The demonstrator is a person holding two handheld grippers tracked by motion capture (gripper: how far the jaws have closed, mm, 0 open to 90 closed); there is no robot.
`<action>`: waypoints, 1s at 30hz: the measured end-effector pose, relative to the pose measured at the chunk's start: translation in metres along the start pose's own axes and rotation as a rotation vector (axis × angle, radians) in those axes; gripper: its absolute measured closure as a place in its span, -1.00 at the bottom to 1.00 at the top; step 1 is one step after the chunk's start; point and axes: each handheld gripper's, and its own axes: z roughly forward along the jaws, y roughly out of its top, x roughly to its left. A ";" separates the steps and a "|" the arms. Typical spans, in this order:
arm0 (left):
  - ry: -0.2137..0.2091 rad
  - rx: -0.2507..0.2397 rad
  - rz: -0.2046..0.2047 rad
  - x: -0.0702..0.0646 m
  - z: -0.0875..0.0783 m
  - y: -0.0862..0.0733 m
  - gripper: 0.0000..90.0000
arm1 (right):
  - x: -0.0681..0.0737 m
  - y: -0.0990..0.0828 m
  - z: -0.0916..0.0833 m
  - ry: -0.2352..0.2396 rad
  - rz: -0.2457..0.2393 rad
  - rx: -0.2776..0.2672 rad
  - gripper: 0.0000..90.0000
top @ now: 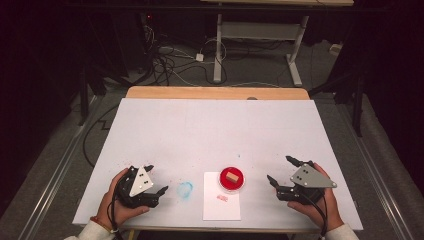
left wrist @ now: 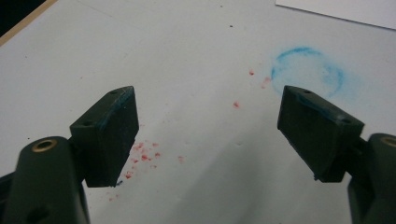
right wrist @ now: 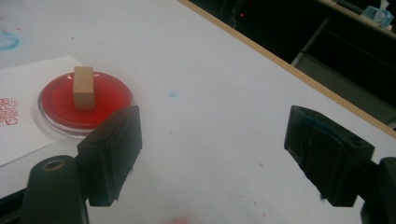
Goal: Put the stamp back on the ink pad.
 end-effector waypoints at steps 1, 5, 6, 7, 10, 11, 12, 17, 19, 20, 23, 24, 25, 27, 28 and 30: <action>0.001 -0.001 -0.001 0.000 0.000 0.000 -0.55 | -0.001 -0.003 -0.001 -0.005 0.009 0.000 -0.57; 0.002 -0.008 -0.001 0.000 -0.001 0.000 -0.55 | -0.001 -0.013 -0.002 -0.011 0.024 0.021 -0.57; 0.006 -0.005 0.001 -0.001 -0.001 0.000 -0.55 | -0.001 -0.015 -0.002 -0.014 0.024 0.029 -0.58; 0.005 -0.005 0.001 -0.001 -0.001 0.000 -0.55 | 0.000 -0.017 -0.002 -0.012 0.029 0.035 -0.58; 0.006 -0.005 0.005 -0.001 -0.001 0.001 -0.55 | 0.001 -0.023 -0.003 -0.007 0.041 0.033 -0.61; 0.007 -0.005 0.008 -0.002 -0.001 0.001 -0.55 | 0.002 -0.024 -0.003 -0.009 0.037 0.035 -0.61; 0.006 -0.005 0.010 -0.002 -0.001 0.001 -0.55 | 0.003 -0.026 -0.002 -0.009 0.033 0.041 -0.61; 0.008 -0.005 0.022 -0.004 -0.003 0.000 -0.55 | 0.004 -0.023 -0.008 -0.016 0.033 -0.002 -0.63; 0.007 -0.009 0.016 -0.003 -0.003 0.000 -0.55 | 0.007 -0.020 -0.012 -0.021 0.030 -0.022 -0.63; 0.008 -0.011 0.017 -0.003 -0.003 0.001 -0.55 | 0.007 -0.020 -0.013 -0.022 0.022 -0.029 -0.63; 0.008 -0.008 0.027 -0.004 -0.002 0.001 -0.55 | 0.009 -0.018 -0.015 -0.024 0.024 -0.042 -0.63; 0.011 -0.006 0.026 -0.004 -0.002 0.001 -0.55 | 0.009 -0.017 -0.015 -0.022 0.025 -0.050 -0.63; 0.012 -0.005 0.023 -0.004 -0.001 0.001 -0.55 | 0.008 -0.017 -0.015 -0.021 0.022 -0.059 -0.63; 0.013 0.000 0.024 -0.003 -0.001 0.001 -0.55 | 0.008 -0.016 -0.016 -0.036 0.023 -0.070 -0.63; 0.011 -0.002 0.023 -0.004 -0.001 0.000 -0.55 | 0.007 -0.016 -0.017 -0.035 0.027 -0.078 -0.63; 0.009 -0.003 0.026 -0.004 -0.002 0.000 -0.55 | 0.007 -0.016 -0.017 -0.038 0.030 -0.078 -0.63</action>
